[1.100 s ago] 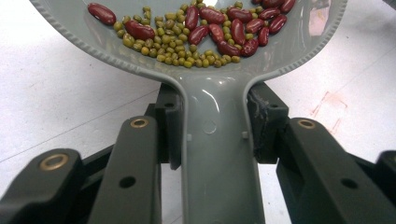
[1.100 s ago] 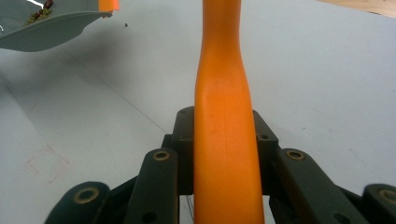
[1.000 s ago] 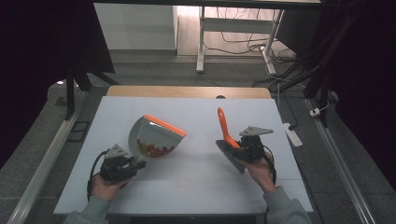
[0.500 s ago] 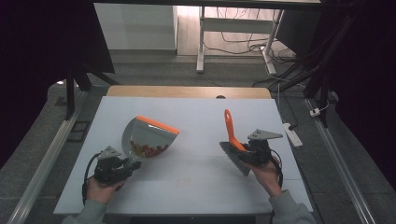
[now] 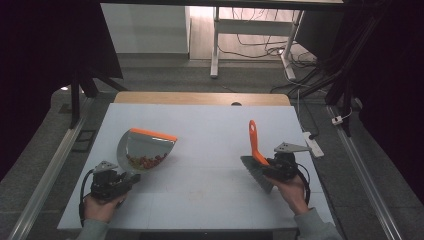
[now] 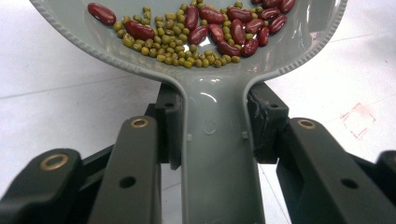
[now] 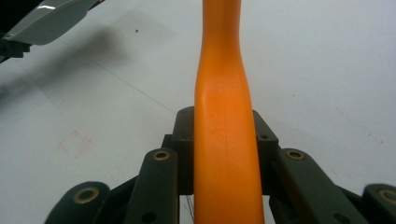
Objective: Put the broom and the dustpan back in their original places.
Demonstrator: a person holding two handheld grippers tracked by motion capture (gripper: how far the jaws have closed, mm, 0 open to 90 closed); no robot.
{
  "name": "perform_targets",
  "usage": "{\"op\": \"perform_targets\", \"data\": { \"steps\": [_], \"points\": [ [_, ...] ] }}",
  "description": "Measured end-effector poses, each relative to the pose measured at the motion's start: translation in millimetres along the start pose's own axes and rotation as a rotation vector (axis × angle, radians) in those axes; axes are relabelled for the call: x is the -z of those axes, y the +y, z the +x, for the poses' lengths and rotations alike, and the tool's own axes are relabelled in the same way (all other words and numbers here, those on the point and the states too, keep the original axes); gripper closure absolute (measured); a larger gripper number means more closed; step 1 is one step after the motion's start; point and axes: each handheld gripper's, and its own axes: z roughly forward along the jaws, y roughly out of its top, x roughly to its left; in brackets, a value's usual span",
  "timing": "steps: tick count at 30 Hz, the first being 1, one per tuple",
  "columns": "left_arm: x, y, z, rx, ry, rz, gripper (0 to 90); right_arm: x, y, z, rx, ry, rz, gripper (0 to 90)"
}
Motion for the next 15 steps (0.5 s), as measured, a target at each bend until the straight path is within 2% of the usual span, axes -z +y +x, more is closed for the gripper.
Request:
{"op": "perform_targets", "data": {
  "steps": [3,7,15],
  "points": [
    [0.7,-1.5,0.9,0.015,0.011,0.003,61.6,1.1,-1.9,-0.3,-0.018,0.011,0.0,71.1],
    [1.8,-4.1,2.0,0.029,0.047,0.01,61.6,-0.2,-5.8,0.7,-0.049,0.031,0.009,71.1],
    [3.8,-8.1,7.1,0.043,0.09,0.022,61.5,-7.0,-8.7,3.1,-0.055,0.049,0.033,71.0]
  ]
}}
